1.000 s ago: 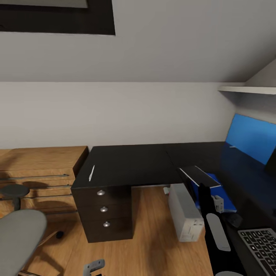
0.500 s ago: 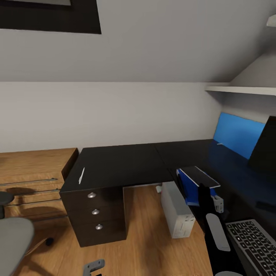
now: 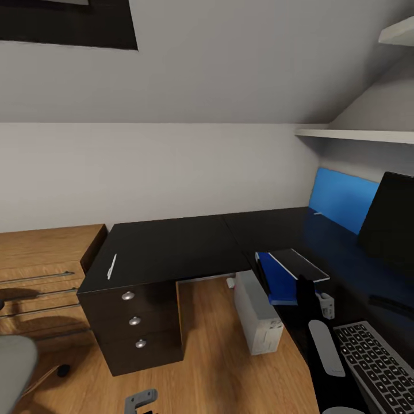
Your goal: In the bedroom, organize the workspace by keeping the computer under the desk, ensuring the monitor is on the desk, placing the keyboard on the desk next to the monitor, placing the mouse on the desk next to the keyboard, moving the folder from the swivel chair onto the desk next to the mouse, stacking the notebook on top of the folder with the pen on top of the notebook, and positioning the swivel chair next to the desk.
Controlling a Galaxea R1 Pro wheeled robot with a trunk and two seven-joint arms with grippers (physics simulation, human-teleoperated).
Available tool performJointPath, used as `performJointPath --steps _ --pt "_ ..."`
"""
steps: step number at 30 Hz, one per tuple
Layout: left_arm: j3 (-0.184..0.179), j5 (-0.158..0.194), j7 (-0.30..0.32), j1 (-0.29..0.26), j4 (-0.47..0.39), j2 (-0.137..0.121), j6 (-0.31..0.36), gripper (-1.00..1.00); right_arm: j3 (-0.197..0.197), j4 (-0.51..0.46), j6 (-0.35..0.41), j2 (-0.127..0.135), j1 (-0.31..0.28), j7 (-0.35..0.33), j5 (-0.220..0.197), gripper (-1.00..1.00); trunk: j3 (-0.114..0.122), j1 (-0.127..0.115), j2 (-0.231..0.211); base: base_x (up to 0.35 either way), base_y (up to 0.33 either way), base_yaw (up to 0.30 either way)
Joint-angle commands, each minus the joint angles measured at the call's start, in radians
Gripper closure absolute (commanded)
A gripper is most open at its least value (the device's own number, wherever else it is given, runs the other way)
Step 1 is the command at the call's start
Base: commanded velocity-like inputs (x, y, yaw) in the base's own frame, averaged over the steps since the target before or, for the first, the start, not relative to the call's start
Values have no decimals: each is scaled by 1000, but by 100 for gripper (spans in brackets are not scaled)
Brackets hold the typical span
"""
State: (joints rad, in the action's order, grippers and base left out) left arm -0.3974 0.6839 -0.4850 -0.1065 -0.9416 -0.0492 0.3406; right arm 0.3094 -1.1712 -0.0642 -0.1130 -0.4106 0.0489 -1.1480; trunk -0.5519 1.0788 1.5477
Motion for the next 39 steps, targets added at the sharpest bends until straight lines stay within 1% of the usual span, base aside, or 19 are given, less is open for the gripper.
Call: performJointPath --steps 1,5,9,14,28,32,35,39 --pt "-4 8 -9 -1 -2 -1 1 -100 -4 0 -2 -1 -1 6 -8 100 -1 0 1 0 0 -2" --pt "-4 8 -9 -1 -2 -1 1 -100 -11 2 -2 -2 -1 34 -4 100 -1 0 1 0 0 -1" --pt "-4 8 -9 -1 -2 -1 1 -100 -51 4 -3 -1 -1 60 -2 100 -1 0 1 0 0 0" --pt "-4 8 -9 -1 -2 -1 1 -100 -67 6 -3 -1 -1 68 -1 100 -1 0 1 0 0 0" --pt "-4 8 -9 -1 -2 -1 1 -100 -67 8 -5 0 -1 71 -1 100 -1 0 1 31 0 0" --pt "-4 8 -9 -1 -2 -1 1 -100 -66 8 -5 0 -1 87 -1 100 -1 0 1 1 0 0" --pt "-4 8 -9 -1 -2 -1 1 -100 -66 8 -6 0 -1 112 0 100 -1 0 1 0 0 0" --pt "-4 8 -9 -1 -2 -1 1 -100 -66 8 -6 0 -2 118 0 100 -1 0 1 0 0 0"
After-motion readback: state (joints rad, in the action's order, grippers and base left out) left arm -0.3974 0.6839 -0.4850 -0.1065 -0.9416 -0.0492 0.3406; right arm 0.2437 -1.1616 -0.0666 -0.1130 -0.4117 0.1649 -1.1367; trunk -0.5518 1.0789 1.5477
